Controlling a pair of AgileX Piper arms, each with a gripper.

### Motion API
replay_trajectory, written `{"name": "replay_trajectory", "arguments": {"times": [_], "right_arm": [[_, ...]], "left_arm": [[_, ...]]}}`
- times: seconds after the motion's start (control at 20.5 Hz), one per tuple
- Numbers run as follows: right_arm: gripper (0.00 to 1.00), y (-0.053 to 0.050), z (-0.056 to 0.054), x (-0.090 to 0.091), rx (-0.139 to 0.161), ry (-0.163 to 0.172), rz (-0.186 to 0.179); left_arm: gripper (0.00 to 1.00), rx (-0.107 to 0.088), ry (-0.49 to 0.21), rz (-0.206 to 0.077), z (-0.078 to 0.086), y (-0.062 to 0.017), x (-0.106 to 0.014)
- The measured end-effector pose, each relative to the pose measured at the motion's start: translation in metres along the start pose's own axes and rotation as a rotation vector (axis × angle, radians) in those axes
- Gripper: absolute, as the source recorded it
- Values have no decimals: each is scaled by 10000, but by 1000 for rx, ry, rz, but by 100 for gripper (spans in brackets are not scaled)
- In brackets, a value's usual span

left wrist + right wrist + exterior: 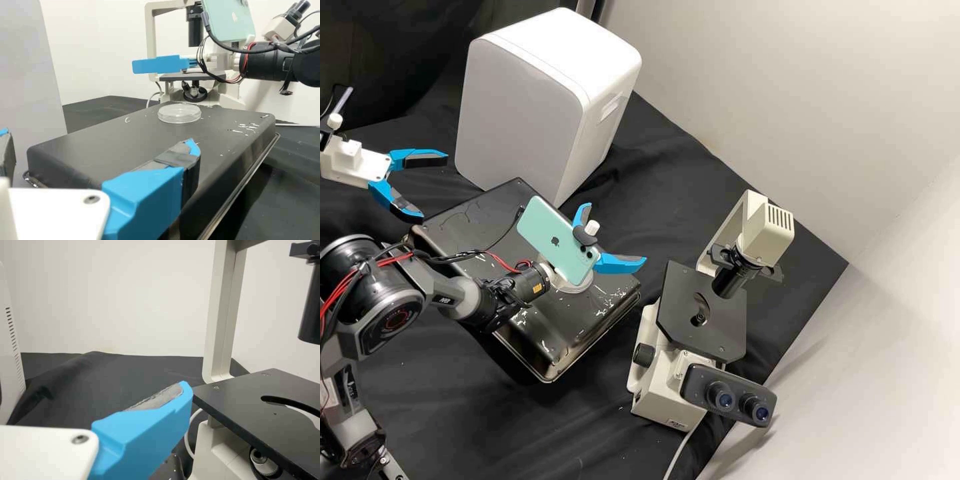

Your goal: Place the petri dish on the microscope

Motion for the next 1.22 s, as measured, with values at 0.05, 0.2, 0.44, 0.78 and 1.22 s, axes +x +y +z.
{"name": "replay_trajectory", "arguments": {"times": [0.05, 0.2, 0.44, 0.78, 1.22], "right_arm": [[100, 0, 0, 0, 0, 0, 0], [100, 0, 0, 0, 0, 0, 0], [100, 0, 0, 0, 0, 0, 0], [100, 16, -2, -247, 25, 29, 30], [100, -21, 30, -614, 24, 65, 56]], "left_arm": [[100, 0, 0, 0, 0, 0, 0], [100, 0, 0, 0, 0, 0, 0], [100, 6, -13, -8, -11, -4, 28], [100, 4, -13, -9, -34, 1, 33], [100, 2, -13, -9, -34, 1, 33]]}}
